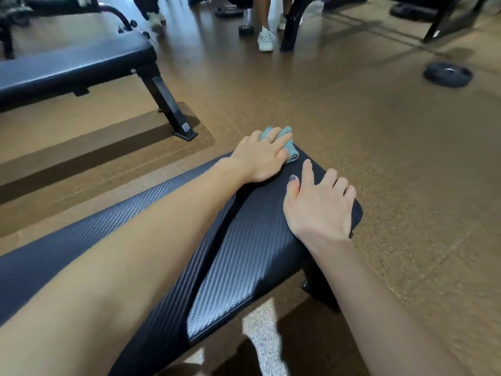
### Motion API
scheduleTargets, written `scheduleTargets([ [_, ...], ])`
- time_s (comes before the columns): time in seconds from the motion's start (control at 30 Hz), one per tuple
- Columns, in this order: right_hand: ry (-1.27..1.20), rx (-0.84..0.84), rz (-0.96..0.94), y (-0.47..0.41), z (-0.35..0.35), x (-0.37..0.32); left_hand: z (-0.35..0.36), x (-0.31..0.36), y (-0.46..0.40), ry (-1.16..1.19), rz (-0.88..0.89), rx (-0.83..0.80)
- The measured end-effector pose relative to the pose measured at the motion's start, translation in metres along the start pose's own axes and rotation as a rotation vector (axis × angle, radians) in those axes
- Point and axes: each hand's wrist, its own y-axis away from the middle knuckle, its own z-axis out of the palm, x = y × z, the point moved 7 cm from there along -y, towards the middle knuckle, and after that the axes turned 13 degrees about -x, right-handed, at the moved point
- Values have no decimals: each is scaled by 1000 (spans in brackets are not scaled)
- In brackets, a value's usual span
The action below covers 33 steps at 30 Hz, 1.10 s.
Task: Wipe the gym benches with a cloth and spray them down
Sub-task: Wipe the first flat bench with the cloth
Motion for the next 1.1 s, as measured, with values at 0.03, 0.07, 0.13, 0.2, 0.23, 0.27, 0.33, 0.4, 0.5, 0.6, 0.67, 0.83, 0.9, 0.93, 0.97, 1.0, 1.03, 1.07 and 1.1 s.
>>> scheduleTargets([
  [0.03, -5, -1, 2, 0, -1, 0, 7, -7, 14, -35, 47, 11],
  [0.07, -15, -5, 7, -1, 0, 2, 16, -13, 31, -63, 93, 16],
  [0.13, -37, -18, 17, -1, 0, 4, 34, -22, 73, -91, 152, 30],
  [0.2, -47, -23, 15, -2, 2, 4, 42, -24, 112, -92, 179, 32],
  [0.23, -46, -19, 18, -3, 1, 3, 43, -25, 119, -92, 176, 27],
  [0.27, -40, -15, 22, -3, 1, 3, 42, -24, 116, -90, 167, 23],
  [0.33, -52, -32, 26, -3, 0, 2, 32, -15, 90, -72, 133, 24],
  [0.4, -98, -54, 24, -3, 1, 2, 17, -2, 50, -69, 85, 35],
  [0.5, -296, -71, -37, -7, -10, 15, -1, 21, -2, -65, 7, 48],
  [0.6, -694, -168, -13, -11, -14, 60, -1, 38, -6, -64, -22, 16],
  [0.67, -947, -240, 92, -7, -1, 93, 11, 52, 20, -57, 30, 1],
  [0.83, -1500, -410, 207, 14, 43, 100, 56, 88, 129, -103, 254, -9],
  [0.9, -1522, -428, 199, 13, 45, 98, 68, 81, 164, -107, 274, -6],
  [0.93, -1532, -425, 200, 10, 47, 99, 72, 76, 177, -120, 271, -10],
  [0.97, -1524, -429, 199, 9, 50, 99, 75, 72, 186, -142, 262, -14],
  [1.0, -1519, -444, 190, 8, 52, 98, 77, 70, 190, -162, 248, -17],
  [1.03, -1526, -468, 181, 7, 57, 97, 76, 71, 187, -169, 233, -24],
  [1.07, -1559, -470, 173, 8, 58, 96, 73, 76, 181, -160, 222, -35],
  [1.1, -1604, -483, 157, 8, 59, 94, 70, 84, 169, -151, 215, -41],
])
